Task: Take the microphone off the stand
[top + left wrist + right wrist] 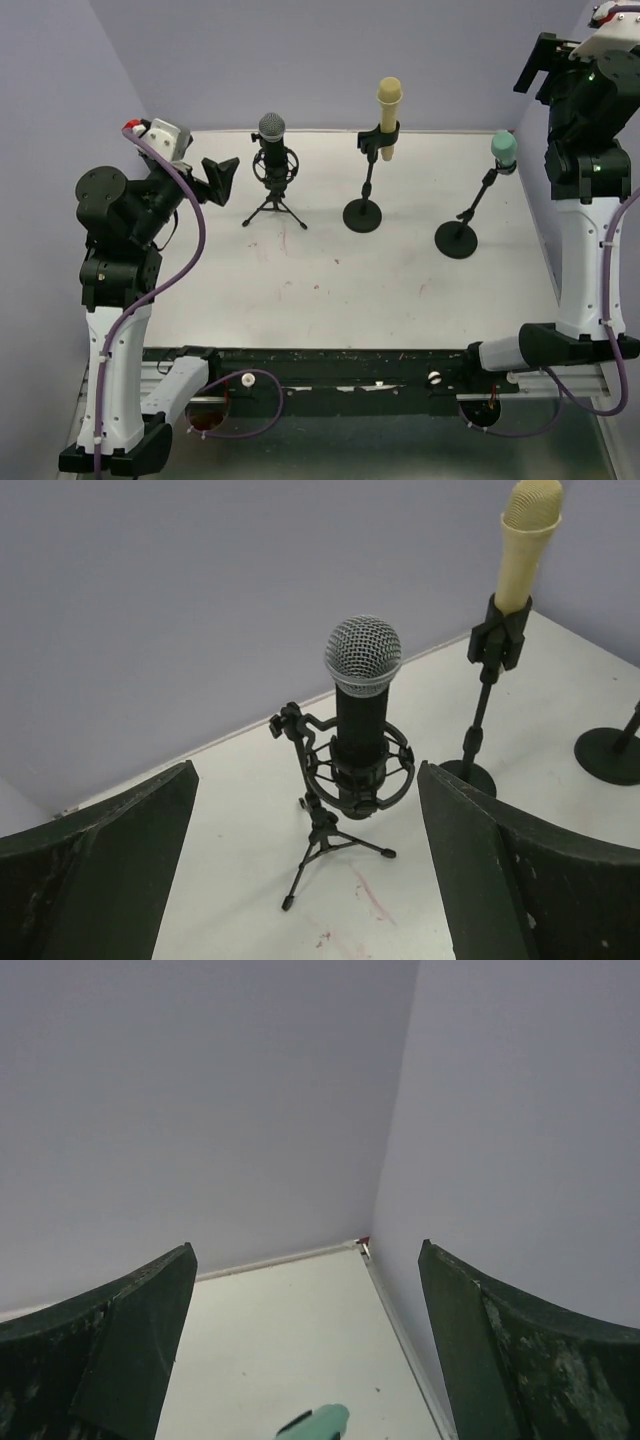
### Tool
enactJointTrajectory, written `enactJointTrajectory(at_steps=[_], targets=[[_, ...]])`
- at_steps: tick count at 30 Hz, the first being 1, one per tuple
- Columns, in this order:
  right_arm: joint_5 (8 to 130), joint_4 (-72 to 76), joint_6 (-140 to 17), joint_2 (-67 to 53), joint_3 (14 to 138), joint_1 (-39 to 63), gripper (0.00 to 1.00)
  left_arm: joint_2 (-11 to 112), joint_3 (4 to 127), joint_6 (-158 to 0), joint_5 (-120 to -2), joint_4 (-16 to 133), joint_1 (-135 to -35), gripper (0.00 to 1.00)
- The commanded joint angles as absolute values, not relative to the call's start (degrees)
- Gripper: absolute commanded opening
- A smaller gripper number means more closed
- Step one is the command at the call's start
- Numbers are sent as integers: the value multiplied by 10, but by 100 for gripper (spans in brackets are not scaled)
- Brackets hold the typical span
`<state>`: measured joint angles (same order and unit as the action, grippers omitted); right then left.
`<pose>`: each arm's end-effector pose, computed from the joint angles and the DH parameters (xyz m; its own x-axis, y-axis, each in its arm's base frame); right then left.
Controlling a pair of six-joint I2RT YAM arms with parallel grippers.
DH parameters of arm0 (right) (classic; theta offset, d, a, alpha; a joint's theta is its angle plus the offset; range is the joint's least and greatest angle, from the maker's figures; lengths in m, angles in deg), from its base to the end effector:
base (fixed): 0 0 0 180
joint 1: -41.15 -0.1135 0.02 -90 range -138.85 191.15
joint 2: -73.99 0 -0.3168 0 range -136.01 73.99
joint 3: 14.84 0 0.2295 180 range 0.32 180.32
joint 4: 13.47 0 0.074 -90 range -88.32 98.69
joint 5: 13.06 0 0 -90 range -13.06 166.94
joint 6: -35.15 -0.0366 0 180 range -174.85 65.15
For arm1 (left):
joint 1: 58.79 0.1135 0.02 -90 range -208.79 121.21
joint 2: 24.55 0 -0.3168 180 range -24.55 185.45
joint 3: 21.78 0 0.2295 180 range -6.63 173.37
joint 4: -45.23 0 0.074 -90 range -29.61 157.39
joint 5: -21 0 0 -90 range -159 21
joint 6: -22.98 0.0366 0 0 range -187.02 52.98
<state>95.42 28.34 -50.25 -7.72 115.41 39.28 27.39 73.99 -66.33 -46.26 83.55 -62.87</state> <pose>0.2345 -0.0040 0.6117 0.0940 -0.0730 -0.9929 0.2922 0.9554 -0.0426 0.0963 -0.0210 0.5322 0.1012 0.0039 -0.9949 0.4482 0.8926 0.0491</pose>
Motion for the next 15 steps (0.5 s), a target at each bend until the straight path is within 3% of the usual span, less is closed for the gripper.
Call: enactJointTrajectory(at_steps=[1,5,10,15], targets=[[835,303,-441,-17,1089,393,100,255,663,-646,-384,837,-630,99],[561,303,-359,52,1036,393,99,253,626,-668,-354,835,-639,98],[491,429,-410,-46,1193,393,91,253,582,-700,-340,788,-642,97],[497,441,-403,-85,1220,334,90,254,544,-724,-353,729,-642,95]])
